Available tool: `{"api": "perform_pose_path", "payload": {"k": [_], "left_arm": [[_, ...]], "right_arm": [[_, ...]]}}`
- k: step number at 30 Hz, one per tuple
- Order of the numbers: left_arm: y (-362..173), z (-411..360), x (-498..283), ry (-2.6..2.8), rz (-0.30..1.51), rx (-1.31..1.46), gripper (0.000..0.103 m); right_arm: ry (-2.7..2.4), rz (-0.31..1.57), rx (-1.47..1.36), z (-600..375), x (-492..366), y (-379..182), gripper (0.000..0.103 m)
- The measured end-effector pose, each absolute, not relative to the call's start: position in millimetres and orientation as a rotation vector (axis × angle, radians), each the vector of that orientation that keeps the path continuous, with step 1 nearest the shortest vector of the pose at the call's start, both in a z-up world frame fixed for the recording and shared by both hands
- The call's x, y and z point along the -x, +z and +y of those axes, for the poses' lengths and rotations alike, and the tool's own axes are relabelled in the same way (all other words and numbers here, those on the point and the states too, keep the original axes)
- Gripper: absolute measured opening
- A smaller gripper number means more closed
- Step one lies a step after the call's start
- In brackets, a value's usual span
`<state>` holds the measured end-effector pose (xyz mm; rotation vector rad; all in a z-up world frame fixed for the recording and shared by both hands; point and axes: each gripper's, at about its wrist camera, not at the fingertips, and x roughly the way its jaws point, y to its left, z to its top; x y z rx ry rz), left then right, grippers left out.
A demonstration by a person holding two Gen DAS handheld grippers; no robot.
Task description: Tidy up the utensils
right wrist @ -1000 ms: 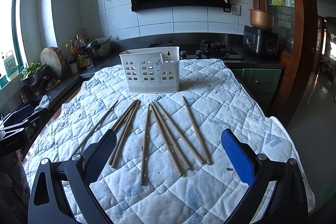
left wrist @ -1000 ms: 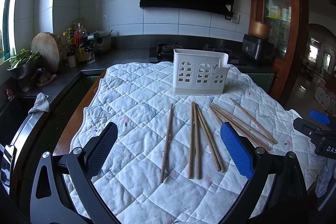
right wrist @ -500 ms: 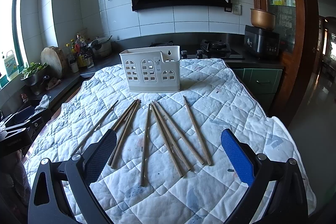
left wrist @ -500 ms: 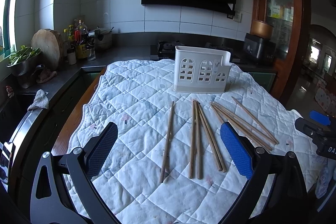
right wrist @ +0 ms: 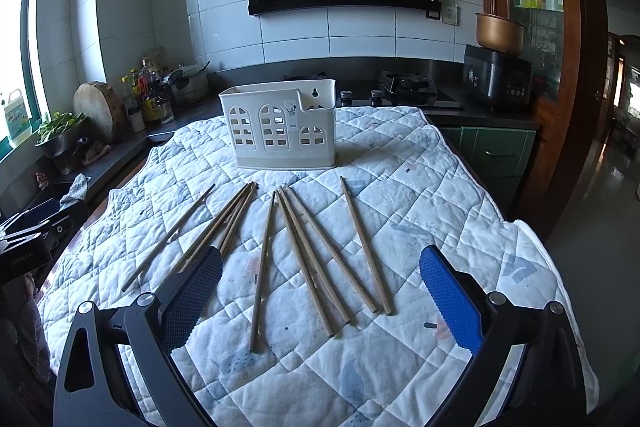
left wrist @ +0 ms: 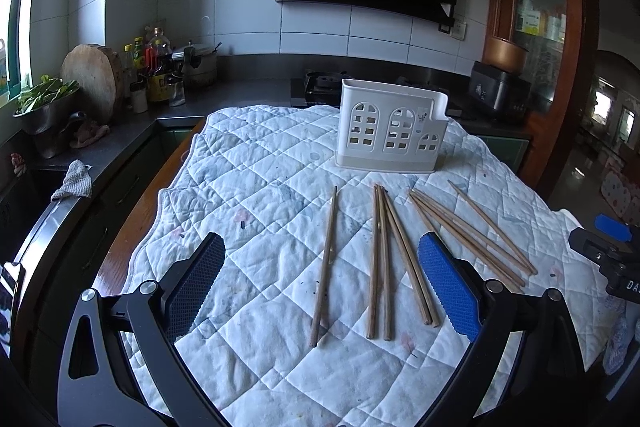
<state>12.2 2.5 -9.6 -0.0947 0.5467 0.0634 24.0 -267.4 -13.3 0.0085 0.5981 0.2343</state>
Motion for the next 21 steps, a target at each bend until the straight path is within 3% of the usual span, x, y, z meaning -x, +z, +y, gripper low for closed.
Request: {"api": "perform_pose_path", "payload": {"k": [3, 5, 8, 21], "left_arm": [[-14.4, 6.0, -13.6, 0.068, 0.558, 0.1, 0.095], [-18.0, 7.4, -15.8, 0.056, 0.57, 0.105, 0.084], [-25.2, 8.7, -20.9, 0.052, 0.593, 0.111, 0.082], [-69.2, 15.5, -45.5, -0.011, 0.728, 0.133, 0.053]], "right_arm": [[0.224, 0.615, -0.012, -276.9, -26.2, -20.0, 0.089], [0.218, 0.63, -0.025, -284.9, -28.3, -25.5, 0.087], [0.201, 0.652, -0.028, -292.8, -32.4, -33.1, 0.083], [0.24, 0.782, -0.021, -300.8, -69.6, -72.5, 0.044]]}}
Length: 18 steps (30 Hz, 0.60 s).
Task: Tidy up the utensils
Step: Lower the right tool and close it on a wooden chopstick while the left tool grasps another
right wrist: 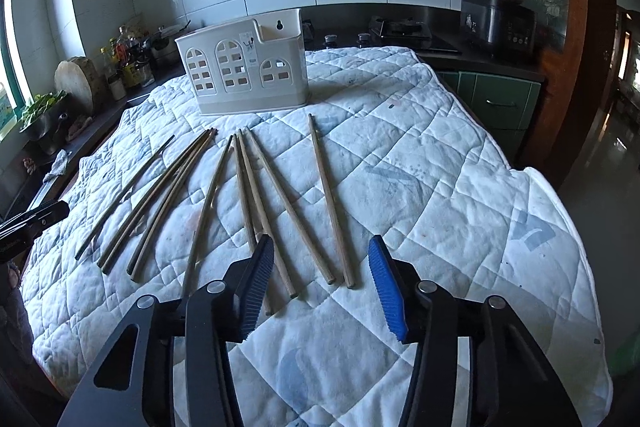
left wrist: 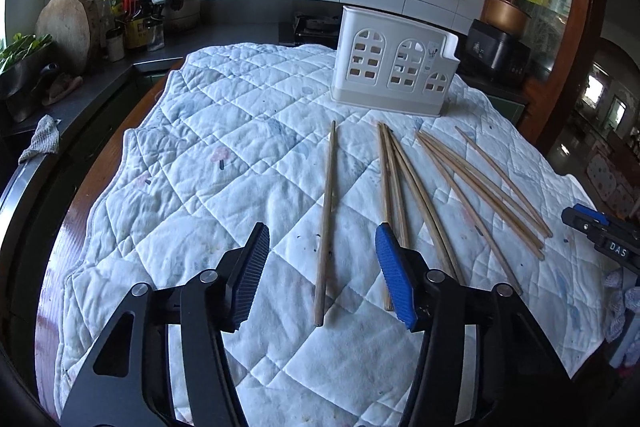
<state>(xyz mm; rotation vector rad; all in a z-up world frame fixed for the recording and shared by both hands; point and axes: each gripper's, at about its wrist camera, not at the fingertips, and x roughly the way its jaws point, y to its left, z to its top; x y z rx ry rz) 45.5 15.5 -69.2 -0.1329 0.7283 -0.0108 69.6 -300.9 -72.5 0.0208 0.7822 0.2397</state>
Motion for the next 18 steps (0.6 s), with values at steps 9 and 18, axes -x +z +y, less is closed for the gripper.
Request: {"api": "perform_pose_path", "payload": {"k": [9, 18], "left_arm": [[-90.1, 16.2, -62.2, -0.059, 0.807, 0.145, 0.03], [-104.7, 15.5, -79.8, -0.074, 0.859, 0.149, 0.026]], "right_arm": [[0.249, 0.845, -0.004, -300.2, -95.7, -88.9, 0.025], [0.253, 0.889, 0.024, -296.0, -110.0, -101.8, 0.012]]}}
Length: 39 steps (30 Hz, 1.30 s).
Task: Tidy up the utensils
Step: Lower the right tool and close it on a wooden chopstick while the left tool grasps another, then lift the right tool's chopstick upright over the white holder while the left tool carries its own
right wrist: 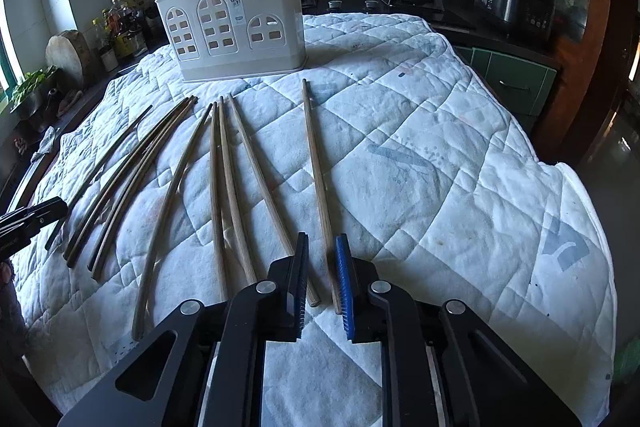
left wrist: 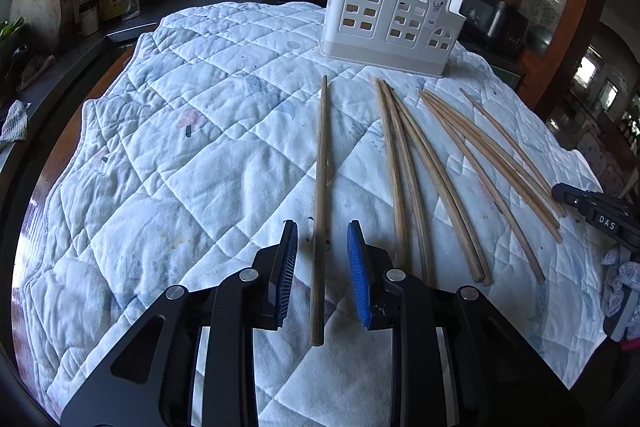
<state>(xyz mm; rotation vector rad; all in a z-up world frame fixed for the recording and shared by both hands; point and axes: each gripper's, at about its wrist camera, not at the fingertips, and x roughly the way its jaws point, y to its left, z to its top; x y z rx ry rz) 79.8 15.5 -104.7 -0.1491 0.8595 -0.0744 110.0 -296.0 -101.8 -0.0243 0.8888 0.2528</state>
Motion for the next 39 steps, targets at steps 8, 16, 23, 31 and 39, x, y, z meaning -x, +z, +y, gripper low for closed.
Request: {"api": "perform_pose_path", "payload": {"k": [8, 16, 23, 31, 39], "left_arm": [[-113.5, 16.4, -94.2, -0.079, 0.89, 0.158, 0.022], [-112.5, 14.6, -98.6, -0.072, 0.891, 0.131, 0.006], [-97.5, 17.5, -89.2, -0.07, 0.85, 0.143, 0.005], [-59.6, 21.5, -72.3, -0.087, 0.748, 0.153, 0.005], [-20.4, 22.4, -76.4, -0.138, 0.677, 0.149, 0.005]], "right_arm": [[0.245, 0.903, 0.037, -296.9, -114.9, -104.7, 0.009], [0.247, 0.918, 0.055, -294.6, -119.9, -109.2, 0.008], [0.239, 0.845, 0.08, -290.3, -101.5, -87.3, 0.007], [0.256, 0.686, 0.089, -284.4, -80.3, -26.1, 0.007], [0.323, 0.615, 0.118, -266.9, -83.6, 23.2, 0.007]]}}
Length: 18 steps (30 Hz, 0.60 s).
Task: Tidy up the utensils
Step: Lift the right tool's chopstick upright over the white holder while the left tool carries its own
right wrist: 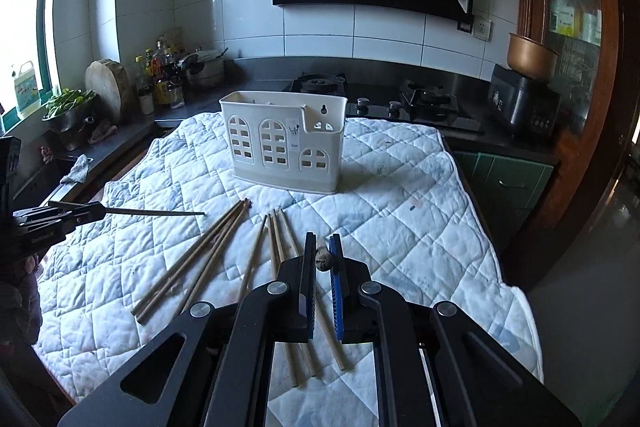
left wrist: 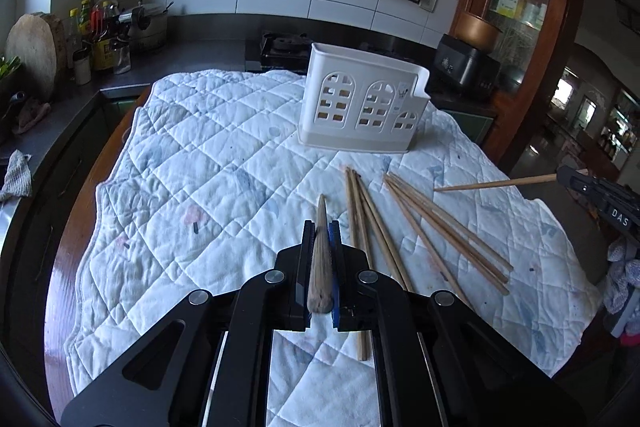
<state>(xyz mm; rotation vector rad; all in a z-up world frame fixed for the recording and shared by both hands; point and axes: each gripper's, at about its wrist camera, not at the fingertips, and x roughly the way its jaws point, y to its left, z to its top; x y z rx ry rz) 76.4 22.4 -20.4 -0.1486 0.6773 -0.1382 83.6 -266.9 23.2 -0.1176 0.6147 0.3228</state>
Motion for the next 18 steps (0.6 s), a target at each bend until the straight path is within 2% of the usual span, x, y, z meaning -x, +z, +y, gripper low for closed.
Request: {"api": "perform_pose_path", "payload": {"k": [6, 18], "left_arm": [[4.7, 23.2, -90.7, -0.168, 0.653, 0.129, 0.005], [55.1, 30.7, -144.1, -0.197, 0.643, 0.1, 0.005]], "right_arm": [[0.365, 0.609, 0.134, -259.2, -109.3, 56.5, 0.007], [0.402, 0.521, 0.104, -248.4, -189.2, 164.6, 0.007]]}}
